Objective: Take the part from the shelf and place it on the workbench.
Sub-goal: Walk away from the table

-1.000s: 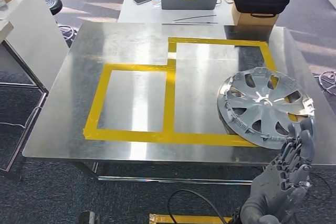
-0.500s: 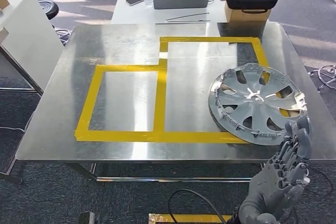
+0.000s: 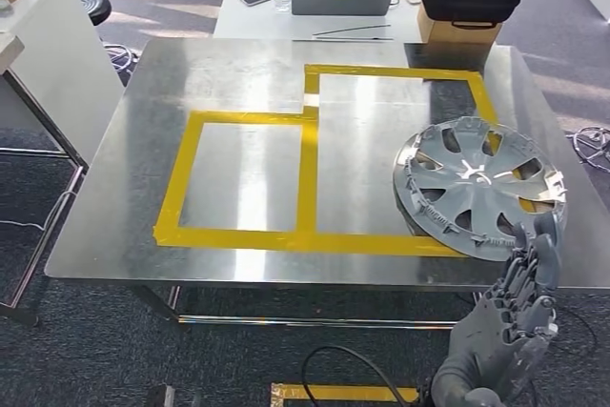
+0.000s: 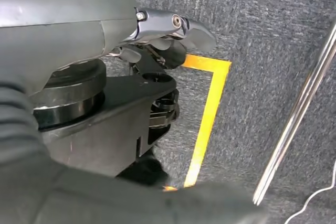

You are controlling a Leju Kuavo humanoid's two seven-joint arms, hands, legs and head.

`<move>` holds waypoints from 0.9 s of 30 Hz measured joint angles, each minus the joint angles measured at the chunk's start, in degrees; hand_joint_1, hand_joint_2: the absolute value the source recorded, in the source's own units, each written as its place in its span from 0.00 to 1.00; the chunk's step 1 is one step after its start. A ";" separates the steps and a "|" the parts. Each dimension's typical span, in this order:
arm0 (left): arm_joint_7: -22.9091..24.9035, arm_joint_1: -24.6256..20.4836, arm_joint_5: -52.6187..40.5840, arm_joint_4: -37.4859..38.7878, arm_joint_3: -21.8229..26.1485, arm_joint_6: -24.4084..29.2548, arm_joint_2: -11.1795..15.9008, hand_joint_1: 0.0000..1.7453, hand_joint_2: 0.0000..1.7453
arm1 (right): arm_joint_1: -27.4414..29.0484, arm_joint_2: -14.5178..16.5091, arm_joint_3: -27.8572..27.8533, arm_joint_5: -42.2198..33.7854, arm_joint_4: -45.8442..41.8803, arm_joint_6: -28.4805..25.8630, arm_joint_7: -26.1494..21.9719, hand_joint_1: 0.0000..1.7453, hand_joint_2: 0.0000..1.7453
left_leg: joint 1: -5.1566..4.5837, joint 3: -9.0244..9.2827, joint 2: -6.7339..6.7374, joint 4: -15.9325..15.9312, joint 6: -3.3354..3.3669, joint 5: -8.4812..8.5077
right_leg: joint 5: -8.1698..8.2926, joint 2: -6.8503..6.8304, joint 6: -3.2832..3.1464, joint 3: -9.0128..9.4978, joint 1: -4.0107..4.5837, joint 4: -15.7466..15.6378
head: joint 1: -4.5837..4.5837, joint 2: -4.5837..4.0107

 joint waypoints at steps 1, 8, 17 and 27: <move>0.00 -0.01 0.00 0.00 0.07 0.00 0.00 0.00 0.75 | -0.07 0.00 0.04 0.00 0.01 0.00 0.00 0.00 0.00 | -0.10 -0.09 -0.03 0.06 -0.23 0.16 | 1.07 0.03 -0.20 1.96 0.04 -3.58 | -0.03 0.00; 0.00 -0.03 0.00 0.00 0.24 0.00 -0.02 0.00 0.00 | -0.21 0.00 0.25 -0.03 0.07 0.02 0.04 0.00 0.00 | -0.03 -0.83 -0.03 -0.06 -2.07 1.32 | 3.03 0.12 -1.86 2.29 0.05 -6.96 | -0.08 0.00; 0.17 -0.31 0.01 0.00 0.33 0.20 -0.02 0.00 0.00 | -0.41 0.00 0.32 -0.13 0.16 0.04 0.02 0.00 0.00 | 0.19 1.02 0.06 6.82 -3.07 -6.58 | 7.55 -0.27 -2.11 -2.93 -0.11 -6.85 | -0.50 0.00; 0.17 -0.50 0.15 0.00 0.44 0.15 -0.08 0.00 0.00 | -0.46 0.00 0.27 -0.05 0.18 0.02 -0.02 0.00 0.00 | -0.12 2.42 0.24 -1.93 0.79 -0.85 | 0.51 -0.24 0.55 -7.49 -0.25 2.93 | -0.10 0.00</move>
